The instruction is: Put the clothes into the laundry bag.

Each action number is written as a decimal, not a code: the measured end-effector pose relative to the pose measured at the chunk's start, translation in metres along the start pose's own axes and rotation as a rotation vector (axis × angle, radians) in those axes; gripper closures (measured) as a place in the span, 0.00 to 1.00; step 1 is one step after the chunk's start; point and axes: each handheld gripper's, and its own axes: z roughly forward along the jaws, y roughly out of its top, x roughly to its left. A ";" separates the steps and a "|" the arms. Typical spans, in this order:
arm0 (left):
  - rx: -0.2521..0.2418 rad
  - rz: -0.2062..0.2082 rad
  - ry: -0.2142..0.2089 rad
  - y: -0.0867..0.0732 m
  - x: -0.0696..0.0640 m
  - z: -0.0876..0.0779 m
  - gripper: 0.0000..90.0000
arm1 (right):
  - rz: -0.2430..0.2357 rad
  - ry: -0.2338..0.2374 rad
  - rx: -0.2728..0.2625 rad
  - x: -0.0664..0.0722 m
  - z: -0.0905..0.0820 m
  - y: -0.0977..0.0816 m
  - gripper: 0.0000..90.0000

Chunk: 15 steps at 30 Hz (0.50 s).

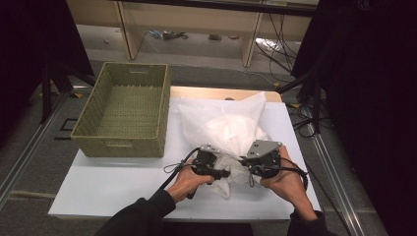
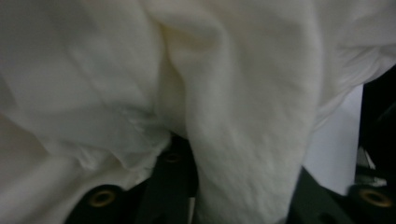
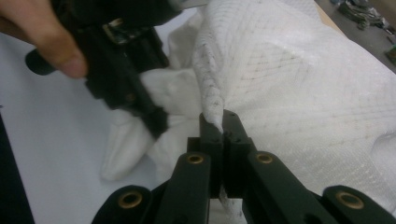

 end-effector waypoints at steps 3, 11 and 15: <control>-0.081 -0.029 0.013 0.020 -0.009 -0.010 0.91 | -0.023 0.018 -0.016 0.003 -0.007 0.002 1.00; -0.218 -0.125 0.174 0.044 0.019 0.006 0.90 | -0.020 0.030 -0.035 0.012 -0.021 0.004 1.00; -0.199 -0.120 0.183 0.034 0.033 0.020 0.81 | -0.018 0.019 -0.007 0.010 -0.005 -0.004 1.00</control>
